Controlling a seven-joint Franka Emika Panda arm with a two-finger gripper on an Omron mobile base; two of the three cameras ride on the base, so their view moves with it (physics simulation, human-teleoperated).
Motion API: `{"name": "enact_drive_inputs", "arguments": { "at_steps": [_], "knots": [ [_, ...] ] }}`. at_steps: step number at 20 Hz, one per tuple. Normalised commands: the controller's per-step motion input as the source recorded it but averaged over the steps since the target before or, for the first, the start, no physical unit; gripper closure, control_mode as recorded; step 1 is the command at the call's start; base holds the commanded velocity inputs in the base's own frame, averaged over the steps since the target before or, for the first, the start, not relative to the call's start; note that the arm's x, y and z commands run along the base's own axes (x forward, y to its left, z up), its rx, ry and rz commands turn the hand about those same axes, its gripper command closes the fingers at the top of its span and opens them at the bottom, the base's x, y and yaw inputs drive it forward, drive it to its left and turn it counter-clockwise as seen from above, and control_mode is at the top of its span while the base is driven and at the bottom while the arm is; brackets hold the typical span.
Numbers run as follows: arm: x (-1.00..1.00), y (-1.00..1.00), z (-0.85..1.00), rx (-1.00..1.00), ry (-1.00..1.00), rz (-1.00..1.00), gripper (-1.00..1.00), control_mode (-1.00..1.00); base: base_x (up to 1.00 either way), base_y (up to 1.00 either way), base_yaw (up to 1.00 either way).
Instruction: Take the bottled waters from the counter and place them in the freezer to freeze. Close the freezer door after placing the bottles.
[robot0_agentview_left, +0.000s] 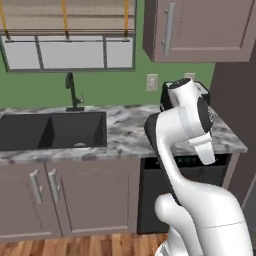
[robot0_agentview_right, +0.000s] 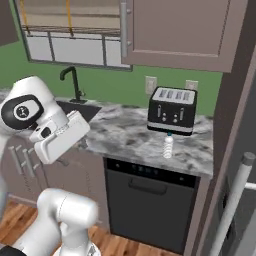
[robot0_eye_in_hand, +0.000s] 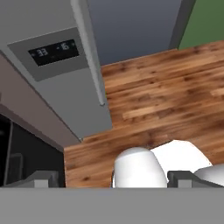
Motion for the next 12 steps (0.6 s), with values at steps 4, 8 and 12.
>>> {"name": "enact_drive_inputs", "arguments": {
  "at_steps": [4,8,12],
  "knots": [
    [0.00,0.00,0.00,0.00,0.00,0.00,-1.00,1.00,0.96,-0.02,-0.18],
    [0.00,0.00,0.00,0.00,0.00,0.00,-1.00,1.00,0.51,-0.14,-0.03],
    [0.00,0.00,0.00,0.00,0.00,0.00,-1.00,1.00,0.04,-0.07,0.00]
  ]
}}
